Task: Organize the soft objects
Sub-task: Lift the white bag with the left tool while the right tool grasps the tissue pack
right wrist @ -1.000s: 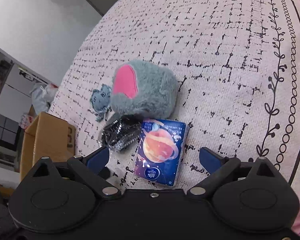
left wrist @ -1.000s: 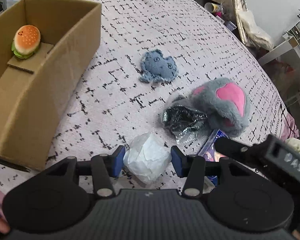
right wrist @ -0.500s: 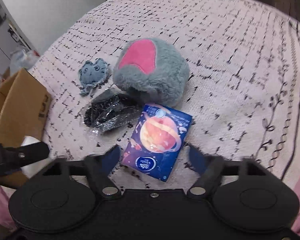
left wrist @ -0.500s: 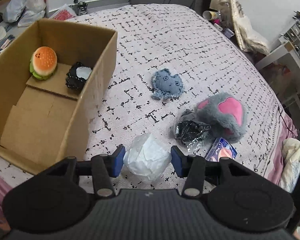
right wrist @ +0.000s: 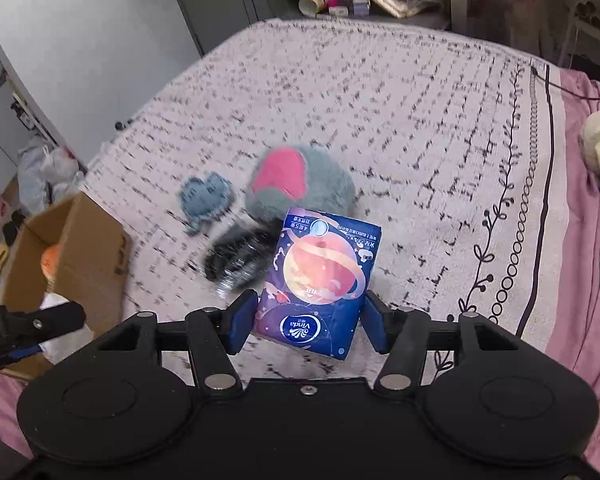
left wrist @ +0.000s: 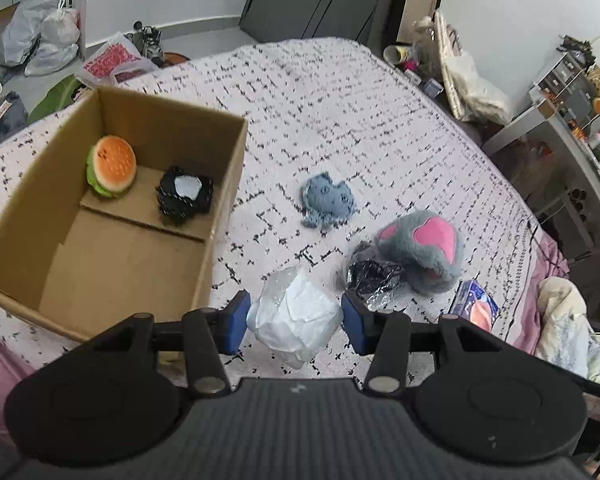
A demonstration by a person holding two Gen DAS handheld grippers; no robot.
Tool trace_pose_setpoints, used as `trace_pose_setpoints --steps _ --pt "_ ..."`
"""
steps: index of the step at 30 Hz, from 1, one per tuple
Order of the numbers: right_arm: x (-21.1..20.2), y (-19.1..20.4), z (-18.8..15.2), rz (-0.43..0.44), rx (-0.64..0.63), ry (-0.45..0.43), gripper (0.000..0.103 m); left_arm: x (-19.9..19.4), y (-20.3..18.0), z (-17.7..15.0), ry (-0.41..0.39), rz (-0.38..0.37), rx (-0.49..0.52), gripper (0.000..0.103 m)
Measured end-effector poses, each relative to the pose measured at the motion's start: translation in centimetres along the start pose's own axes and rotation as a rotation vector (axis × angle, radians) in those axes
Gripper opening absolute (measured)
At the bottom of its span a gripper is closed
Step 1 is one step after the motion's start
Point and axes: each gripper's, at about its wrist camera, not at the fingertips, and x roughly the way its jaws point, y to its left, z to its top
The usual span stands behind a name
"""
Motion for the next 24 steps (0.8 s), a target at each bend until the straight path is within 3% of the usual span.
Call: trace_pose_setpoints --steps 12,24 --pt "-4.6 4.2 0.7 0.045 -0.012 -0.076 0.055 -4.9 2.4 1.6 -0.09 -0.026 -0.013 0.049" --pt "-7.1 7.3 0.9 0.103 -0.045 -0.154 0.055 -6.7 5.4 3.6 -0.15 -0.015 -0.02 0.049"
